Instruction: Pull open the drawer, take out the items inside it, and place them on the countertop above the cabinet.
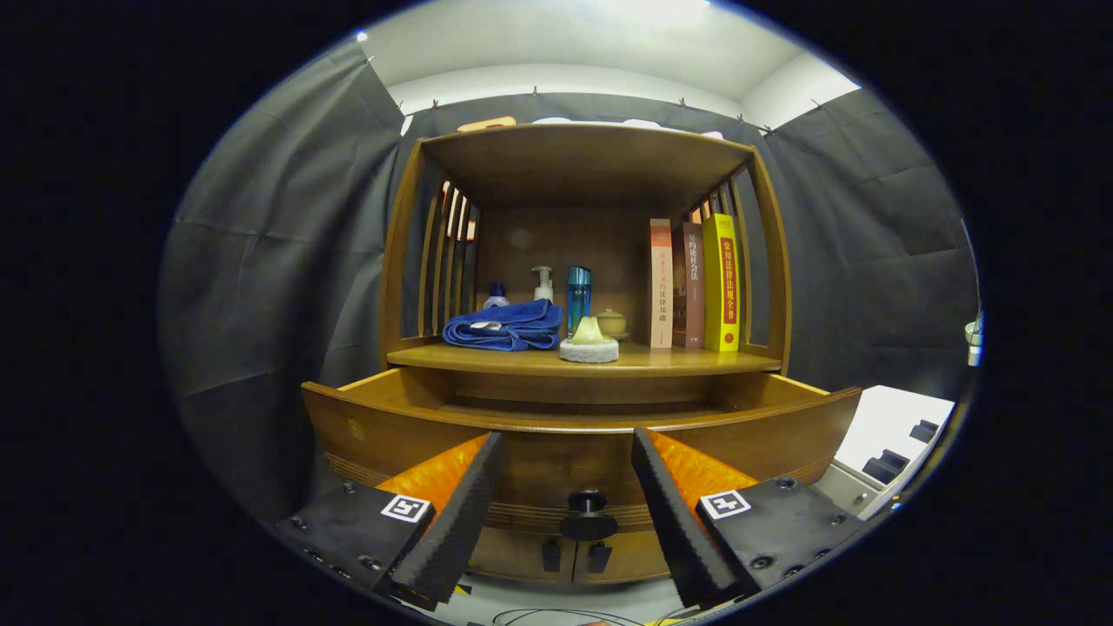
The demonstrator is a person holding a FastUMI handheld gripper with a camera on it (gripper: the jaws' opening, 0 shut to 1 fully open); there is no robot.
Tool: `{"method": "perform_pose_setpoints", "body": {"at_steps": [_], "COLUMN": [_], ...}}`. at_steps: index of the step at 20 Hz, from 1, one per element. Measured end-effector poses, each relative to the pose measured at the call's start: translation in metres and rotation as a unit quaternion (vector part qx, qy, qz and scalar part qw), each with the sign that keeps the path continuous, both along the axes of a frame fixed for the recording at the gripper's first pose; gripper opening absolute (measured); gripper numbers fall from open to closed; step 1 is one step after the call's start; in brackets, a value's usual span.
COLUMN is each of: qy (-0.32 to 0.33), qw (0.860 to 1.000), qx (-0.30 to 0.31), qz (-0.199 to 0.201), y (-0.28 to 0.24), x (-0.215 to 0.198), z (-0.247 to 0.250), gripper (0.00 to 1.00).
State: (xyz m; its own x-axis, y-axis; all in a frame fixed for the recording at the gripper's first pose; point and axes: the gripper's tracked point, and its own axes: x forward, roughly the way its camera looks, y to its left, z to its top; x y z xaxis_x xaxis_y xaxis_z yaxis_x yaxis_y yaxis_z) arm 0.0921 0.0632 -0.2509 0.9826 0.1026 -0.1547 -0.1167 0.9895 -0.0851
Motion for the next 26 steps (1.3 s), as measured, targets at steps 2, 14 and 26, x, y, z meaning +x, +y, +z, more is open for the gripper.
{"method": "perform_pose_setpoints", "body": {"at_steps": [2, 14, 26], "qy": [0.005, 0.007, 0.021], "qw": [1.0, 1.0, 0.999], "qx": [0.0, -0.017, -0.021], "qz": [-0.006, -0.017, -0.018], "y": [-0.003, -0.005, -0.003], "x": [0.005, 0.022, 0.073], "z": [-0.006, -0.01, -0.02], "gripper": [0.97, 0.97, 0.97]}}
